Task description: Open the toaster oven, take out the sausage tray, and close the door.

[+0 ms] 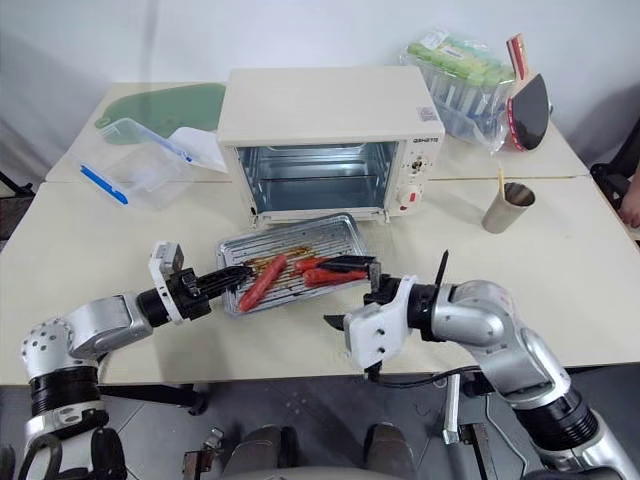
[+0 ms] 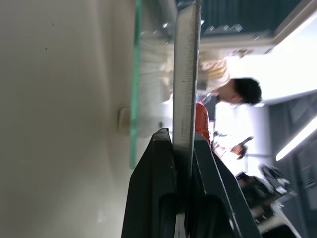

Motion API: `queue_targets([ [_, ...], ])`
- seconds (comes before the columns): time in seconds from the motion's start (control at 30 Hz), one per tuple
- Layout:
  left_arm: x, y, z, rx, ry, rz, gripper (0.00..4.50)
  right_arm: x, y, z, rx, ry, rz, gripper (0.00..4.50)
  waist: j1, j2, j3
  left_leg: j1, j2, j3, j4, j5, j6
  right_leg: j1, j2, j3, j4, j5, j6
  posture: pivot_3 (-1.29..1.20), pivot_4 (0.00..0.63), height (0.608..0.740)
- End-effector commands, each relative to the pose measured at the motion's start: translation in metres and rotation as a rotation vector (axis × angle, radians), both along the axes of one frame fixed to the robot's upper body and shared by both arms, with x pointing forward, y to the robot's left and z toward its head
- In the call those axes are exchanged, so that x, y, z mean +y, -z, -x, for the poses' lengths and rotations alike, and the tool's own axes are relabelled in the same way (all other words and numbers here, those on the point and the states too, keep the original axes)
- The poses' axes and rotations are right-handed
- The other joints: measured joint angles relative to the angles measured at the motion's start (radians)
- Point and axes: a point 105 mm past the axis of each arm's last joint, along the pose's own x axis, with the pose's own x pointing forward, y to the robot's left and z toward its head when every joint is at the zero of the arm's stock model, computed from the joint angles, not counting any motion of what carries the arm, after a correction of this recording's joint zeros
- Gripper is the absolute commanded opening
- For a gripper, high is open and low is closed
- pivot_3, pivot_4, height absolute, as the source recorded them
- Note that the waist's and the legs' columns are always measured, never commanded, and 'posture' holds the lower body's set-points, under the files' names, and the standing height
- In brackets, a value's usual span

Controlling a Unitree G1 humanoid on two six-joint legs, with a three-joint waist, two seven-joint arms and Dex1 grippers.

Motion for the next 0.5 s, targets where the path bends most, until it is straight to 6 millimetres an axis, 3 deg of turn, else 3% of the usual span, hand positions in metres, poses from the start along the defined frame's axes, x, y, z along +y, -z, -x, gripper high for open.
queue_targets([
  [0.03, 0.001, -0.019, 0.006, -0.081, -0.005, 0.073, 0.00, -0.016, -0.009, -0.004, 0.049, 0.035, 0.000, 4.47, 0.005, 0.000, 0.000, 0.000, 0.000, 0.000, 0.000, 0.000, 0.000, 0.000, 0.000, 0.000, 0.000, 0.000, 0.000, 0.00, 0.150, 0.740],
  [0.5, 0.025, -0.017, 0.023, -0.132, -0.151, 0.097, 0.00, -0.069, 0.010, -0.024, 0.165, 0.191, 0.089, 4.47, 0.019, 0.000, 0.000, 0.000, 0.000, 0.003, 0.000, -0.001, 0.001, 0.001, 0.000, 0.000, -0.002, 0.000, 0.000, 0.00, 0.150, 0.740],
])
